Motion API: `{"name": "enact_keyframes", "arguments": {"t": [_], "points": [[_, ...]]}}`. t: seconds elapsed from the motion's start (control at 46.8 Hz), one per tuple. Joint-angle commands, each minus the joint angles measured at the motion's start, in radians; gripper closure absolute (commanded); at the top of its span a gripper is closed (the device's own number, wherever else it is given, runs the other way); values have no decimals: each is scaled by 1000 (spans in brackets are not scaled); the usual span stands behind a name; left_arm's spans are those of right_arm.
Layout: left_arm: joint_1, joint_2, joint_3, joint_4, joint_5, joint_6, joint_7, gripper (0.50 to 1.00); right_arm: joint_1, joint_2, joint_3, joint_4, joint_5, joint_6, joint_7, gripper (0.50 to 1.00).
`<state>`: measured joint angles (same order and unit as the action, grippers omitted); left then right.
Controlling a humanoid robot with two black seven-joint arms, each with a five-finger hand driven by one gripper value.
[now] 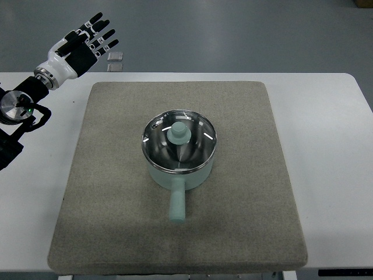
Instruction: Place lid left of pot with left hand
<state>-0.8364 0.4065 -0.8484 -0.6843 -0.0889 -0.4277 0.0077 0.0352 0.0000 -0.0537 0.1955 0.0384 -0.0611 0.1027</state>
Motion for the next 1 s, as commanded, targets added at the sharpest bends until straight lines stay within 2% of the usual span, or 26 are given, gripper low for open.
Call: {"name": "enact_keyframes", "arguments": {"t": [0.0, 0.278, 0.406, 0.512, 0.64, 0.768, 0.875, 0.982], "points": [[0, 0, -1, 0, -2, -2, 0, 504, 0, 0, 0, -1, 0, 0, 0, 576], [-6, 0, -5, -1, -14, 1, 0, 504, 0, 0, 0, -1, -2, 0, 0, 576], [-12, -2, -3, -1, -5, 43, 0, 504, 0, 0, 0, -1, -2, 0, 2, 576], [-9, 0, 2, -4, 0, 29, 0, 506, 0, 0, 0, -1, -2, 0, 0, 576], [-10, 1, 3, -1, 9, -37, -2, 508, 0, 0, 0, -1, -2, 0, 0, 576], [-16, 9, 3, 3, 47, -69, -3, 512, 0, 0, 0, -1, 0, 0, 0, 576], [-24, 37, 3, 3, 116, -134, -8, 519, 0, 0, 0, -1, -2, 0, 0, 576], [-32, 66, 3, 2, 213, -183, -43, 525, 0, 0, 0, -1, -2, 0, 0, 576]]}}
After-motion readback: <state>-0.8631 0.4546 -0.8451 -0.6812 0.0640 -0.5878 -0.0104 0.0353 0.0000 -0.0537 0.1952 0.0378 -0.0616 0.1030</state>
